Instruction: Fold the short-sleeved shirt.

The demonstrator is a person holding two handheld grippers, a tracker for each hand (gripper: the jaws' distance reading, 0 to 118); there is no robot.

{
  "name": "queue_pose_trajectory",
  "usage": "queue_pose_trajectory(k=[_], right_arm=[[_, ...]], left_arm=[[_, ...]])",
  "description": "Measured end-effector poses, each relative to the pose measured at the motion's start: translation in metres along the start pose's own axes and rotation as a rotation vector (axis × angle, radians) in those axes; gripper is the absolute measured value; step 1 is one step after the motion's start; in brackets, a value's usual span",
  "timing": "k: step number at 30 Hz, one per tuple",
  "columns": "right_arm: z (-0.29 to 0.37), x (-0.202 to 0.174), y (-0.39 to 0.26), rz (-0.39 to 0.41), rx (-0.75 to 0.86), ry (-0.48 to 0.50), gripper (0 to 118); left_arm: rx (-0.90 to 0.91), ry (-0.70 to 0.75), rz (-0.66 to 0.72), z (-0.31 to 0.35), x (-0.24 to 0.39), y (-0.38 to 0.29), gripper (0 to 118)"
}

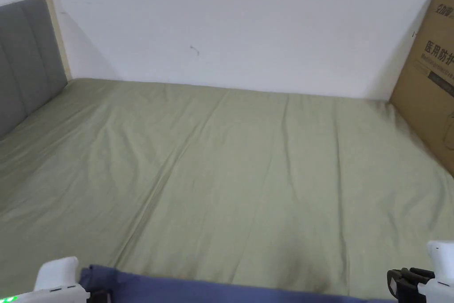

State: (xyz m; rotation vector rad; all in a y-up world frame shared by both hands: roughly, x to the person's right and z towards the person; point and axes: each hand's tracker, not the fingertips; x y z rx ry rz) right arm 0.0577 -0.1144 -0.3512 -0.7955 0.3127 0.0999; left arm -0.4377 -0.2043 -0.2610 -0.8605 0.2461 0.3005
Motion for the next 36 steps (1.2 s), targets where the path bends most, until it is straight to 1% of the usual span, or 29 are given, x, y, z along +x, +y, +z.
queue_pose_trajectory(k=[1,2,3,4,5,6,8,10,13,14,15,16,17,18,19,20,21,23,25,26,27,28,29,31,32,33,34,36], right_arm=[[0.0,0.0,0.0,0.006,0.003,0.004,1],[-0.001,0.0,-0.001,0.011,0.006,0.007,1],[-0.001,-0.001,-0.001,0.013,0.009,0.011,0],[0.0,0.0,-0.001,0.015,0.012,0.015,1],[0.0,0.0,-0.002,0.015,0.014,0.019,1],[0.0,0.001,-0.004,0.014,0.017,0.024,1],[0.001,0.004,-0.007,0.007,0.019,0.035,1],[0.003,0.006,-0.009,0.002,0.019,0.043,1],[0.007,0.011,-0.014,-0.003,0.021,0.045,1],[0.009,0.012,-0.014,-0.004,0.02,0.045,1],[0.011,0.014,-0.016,-0.006,0.019,0.043,1],[0.012,0.016,-0.017,-0.008,0.019,0.04,1],[0.014,0.019,-0.018,-0.01,0.019,0.036,1],[0.014,0.022,-0.019,-0.014,0.02,0.033,1],[0.015,0.025,-0.02,-0.022,0.02,0.03,1],[0.017,0.028,-0.02,-0.03,0.021,0.029,1],[0.018,0.03,-0.02,-0.036,0.022,0.03,1],[0.02,0.031,-0.022,-0.044,0.026,0.029,0],[0.019,0.032,-0.021,-0.05,0.03,0.025,1],[0.017,0.033,-0.021,-0.051,0.03,0.027,0],[0.016,0.034,-0.02,-0.053,0.031,0.031,1],[0.016,0.033,-0.019,-0.054,0.033,0.033,0],[0.016,0.032,-0.019,-0.053,0.036,0.036,1],[0.015,0.031,-0.017,-0.051,0.04,0.043,1],[0.015,0.03,-0.017,-0.051,0.041,0.045,1],[0.014,0.029,-0.017,-0.05,0.042,0.049,1],[0.013,0.028,-0.017,-0.049,0.041,0.053,1],[0.013,0.027,-0.017,-0.047,0.034,0.058,1]], left_arm=[[0.026,0.137,-0.078,0.02,0.018,0.0,8],[0.038,0.212,-0.127,0.024,0.022,0.002,9],[0.055,0.266,-0.155,0.028,0.026,0.002,9],[0.066,0.29,-0.164,0.032,0.03,0.004,9],[0.059,0.274,-0.147,0.009,0.01,0.005,9],[0.036,0.203,-0.107,0.009,0.015,0.006,9],[-0.002,-0.02,-0.037,0.008,0.035,0.009,9],[-0.096,-0.204,-0.026,0.005,0.068,0.011,9],[-0.169,-0.339,-0.089,-0.007,0.128,0.001,9],[-0.189,-0.366,-0.111,-0.013,0.145,-0.002,10],[-0.216,-0.384,-0.129,-0.02,0.16,-0.006,15],[-0.249,-0.408,-0.146,-0.027,0.173,-0.01,27],[-0.28,-0.441,-0.156,-0.028,0.191,-0.015,54],[-0.307,-0.467,-0.149,-0.032,0.199,-0.019,77],[-0.333,-0.514,-0.113,-0.036,0.205,-0.022,98],[-0.352,-0.553,-0.085,-0.036,0.209,-0.025,113],[-0.352,-0.581,-0.063,-0.032,0.21,-0.026,115],[-0.318,-0.577,-0.053,-0.024,0.204,-0.022,114],[-0.256,-0.504,-0.065,-0.019,0.187,-0.012,113],[-0.217,-0.432,-0.074,-0.013,0.176,-0.007,102],[-0.187,-0.413,-0.078,-0.008,0.165,-0.003,81],[-0.162,-0.387,-0.08,-0.004,0.153,0.002,47],[-0.145,-0.351,-0.072,-0.003,0.144,0.005,4],[-0.141,-0.309,-0.067,-0.002,0.131,0.005,2],[-0.146,-0.343,-0.056,-0.004,0.127,0.004,2],[-0.191,-0.408,-0.036,-0.005,0.13,0.0,2],[-0.233,-0.444,-0.025,-0.01,0.132,-0.004,2],[-0.264,-0.434,-0.057,-0.019,0.144,-0.015,2]])
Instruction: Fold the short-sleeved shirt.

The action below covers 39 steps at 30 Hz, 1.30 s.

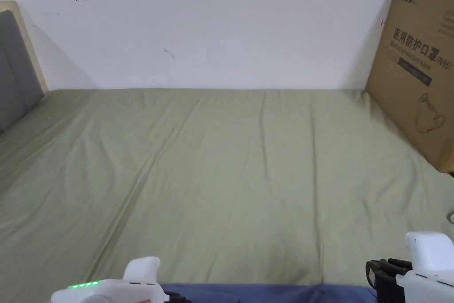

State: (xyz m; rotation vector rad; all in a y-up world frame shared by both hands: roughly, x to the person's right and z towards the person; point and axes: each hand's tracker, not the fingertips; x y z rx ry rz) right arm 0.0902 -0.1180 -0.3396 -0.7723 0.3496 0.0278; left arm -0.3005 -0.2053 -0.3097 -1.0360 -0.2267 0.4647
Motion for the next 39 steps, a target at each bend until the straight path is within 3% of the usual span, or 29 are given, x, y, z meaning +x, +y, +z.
queue_pose_trajectory(k=[5,8,10,16,19,22,27,31,32,33,34,35,36,39], right_arm=[[0.005,0.001,-0.002,0.022,-0.004,-0.008,1],[0.008,0.001,-0.003,0.027,-0.007,-0.02,1],[0.008,0.003,-0.003,0.022,-0.01,-0.024,1],[0.004,0.004,0.0,0.002,-0.011,-0.018,1],[0.002,0.0,0.002,0.007,-0.016,-0.002,1],[0.001,-0.007,0.002,0.054,-0.013,0.001,1],[0.008,-0.015,0.003,0.079,0.043,0.009,1],[0.005,-0.013,0.004,0.065,0.026,0.03,1],[0.005,-0.013,0.004,0.066,0.022,0.028,1],[0.004,-0.013,0.003,0.067,0.018,0.022,1],[0.003,-0.012,0.002,0.066,0.019,0.014,1],[0.003,-0.011,0.002,0.061,0.019,0.008,1],[0.003,-0.01,0.001,0.052,0.015,0.009,1],[0.002,-0.006,-0.002,0.021,0.001,0.014,1]], left_arm=[[-0.167,-0.013,-0.06,-0.061,0.015,-0.018,2],[-0.128,-0.007,-0.043,-0.07,0.02,-0.019,1],[-0.131,-0.055,-0.024,-0.069,0.023,-0.014,2],[-0.199,-0.396,0.093,-0.057,0.027,-0.019,2],[-0.172,-0.364,0.038,-0.036,0.014,-0.016,2],[-0.132,-0.248,-0.007,-0.007,-0.013,-0.007,2],[0.128,-0.335,0.269,0.046,-0.11,0.004,2],[0.161,-0.348,0.282,0.056,-0.166,0.006,3],[0.139,-0.403,0.34,0.052,-0.179,0.005,17],[0.119,-0.463,0.391,0.046,-0.182,0.001,45],[0.098,-0.499,0.419,0.04,-0.187,-0.001,88],[0.068,-0.518,0.432,0.03,-0.186,-0.003,118],[0.126,-0.537,0.446,0.022,-0.183,-0.008,117],[0.031,-0.51,0.46,-0.017,-0.172,-0.018,118]])
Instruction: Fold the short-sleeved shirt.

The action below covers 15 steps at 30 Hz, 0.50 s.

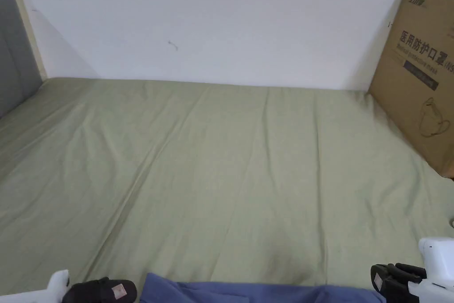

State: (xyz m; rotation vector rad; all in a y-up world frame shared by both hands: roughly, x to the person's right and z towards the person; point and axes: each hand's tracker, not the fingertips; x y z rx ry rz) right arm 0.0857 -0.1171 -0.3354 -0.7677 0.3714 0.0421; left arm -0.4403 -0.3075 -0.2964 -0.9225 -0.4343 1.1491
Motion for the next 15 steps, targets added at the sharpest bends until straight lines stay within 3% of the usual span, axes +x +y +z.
queue_pose_trajectory(k=[4,7,8,9,10,11,13,14,15], right_arm=[[0.002,-0.002,-0.001,-0.018,-0.026,-0.02,1],[0.001,0.0,-0.001,-0.031,-0.037,-0.026,1],[0.001,0.0,-0.001,-0.034,-0.039,-0.024,1],[0.001,0.0,0.0,-0.036,-0.04,-0.022,1],[0.001,0.0,0.0,-0.037,-0.04,-0.021,1],[0.0,0.0,0.0,-0.036,-0.04,-0.019,1],[-0.002,-0.001,0.0,-0.032,-0.041,-0.016,1],[-0.004,-0.003,0.0,-0.03,-0.044,-0.015,1],[-0.004,-0.005,0.001,-0.029,-0.047,-0.013,1]], left_arm=[[-0.111,-0.224,0.038,-0.042,0.004,-0.008,118],[-0.157,-0.226,0.041,-0.061,-0.003,-0.007,118],[-0.144,-0.212,0.008,-0.062,-0.001,-0.007,112],[-0.124,-0.218,-0.006,-0.063,-0.002,-0.006,96],[-0.094,-0.19,-0.006,-0.053,-0.01,-0.002,64],[-0.064,-0.114,0.006,-0.053,-0.017,0.001,7],[-0.069,0.141,0.045,-0.06,-0.036,-0.001,7],[-0.04,-0.053,0.078,-0.051,-0.025,-0.001,7],[-0.048,0.018,0.019,-0.052,-0.016,0.0,7]])
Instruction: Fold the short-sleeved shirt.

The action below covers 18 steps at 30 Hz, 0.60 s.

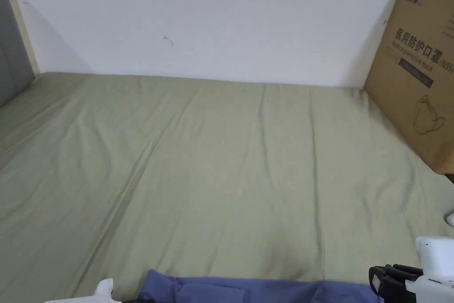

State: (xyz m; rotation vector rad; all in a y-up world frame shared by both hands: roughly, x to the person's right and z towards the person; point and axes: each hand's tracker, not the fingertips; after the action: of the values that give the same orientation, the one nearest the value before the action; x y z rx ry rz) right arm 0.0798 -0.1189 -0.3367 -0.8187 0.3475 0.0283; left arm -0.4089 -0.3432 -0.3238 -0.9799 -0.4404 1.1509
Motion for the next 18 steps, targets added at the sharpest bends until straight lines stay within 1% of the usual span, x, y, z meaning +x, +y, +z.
queue_pose_trajectory(k=[1,2,3,5,6,7,10,12,13,14,15,17,18], right_arm=[[0.0,-0.001,0.0,0.0,-0.002,0.004,1],[-0.001,-0.002,0.0,0.002,-0.004,0.012,0],[-0.001,-0.003,0.0,0.009,-0.007,0.022,1],[-0.003,-0.005,0.001,0.032,-0.005,0.028,1],[-0.003,-0.007,0.002,0.044,-0.003,0.027,1],[-0.004,-0.007,0.004,0.05,-0.001,0.027,1],[-0.006,-0.012,0.008,0.038,-0.007,0.051,1],[-0.008,-0.01,0.009,0.004,-0.01,0.104,1],[-0.009,-0.01,0.01,-0.003,-0.009,0.116,1],[-0.009,-0.01,0.01,-0.003,-0.007,0.118,1],[-0.009,-0.011,0.01,-0.001,-0.008,0.118,1],[-0.01,-0.012,0.008,-0.001,-0.008,0.123,1],[-0.009,-0.012,0.006,-0.004,-0.006,0.131,1]], left_arm=[[-0.009,0.085,-0.048,-0.001,0.009,-0.002,7],[0.004,0.126,-0.077,0.001,0.022,-0.003,7],[0.014,0.199,-0.134,0.01,0.04,-0.007,7],[0.038,0.286,-0.212,0.026,0.063,-0.014,7],[0.09,0.303,-0.246,0.037,0.075,-0.017,7],[0.128,0.364,-0.29,0.049,0.091,-0.022,7],[0.283,0.65,-0.467,0.092,0.122,-0.027,7],[0.354,0.921,-0.603,0.11,0.147,-0.033,7],[0.374,1.021,-0.653,0.113,0.154,-0.034,7],[0.376,1.074,-0.679,0.115,0.159,-0.035,7],[0.36,1.061,-0.677,0.111,0.161,-0.032,7],[0.326,0.984,-0.647,0.099,0.169,-0.035,7],[0.3,0.923,-0.627,0.089,0.173,-0.037,8]])
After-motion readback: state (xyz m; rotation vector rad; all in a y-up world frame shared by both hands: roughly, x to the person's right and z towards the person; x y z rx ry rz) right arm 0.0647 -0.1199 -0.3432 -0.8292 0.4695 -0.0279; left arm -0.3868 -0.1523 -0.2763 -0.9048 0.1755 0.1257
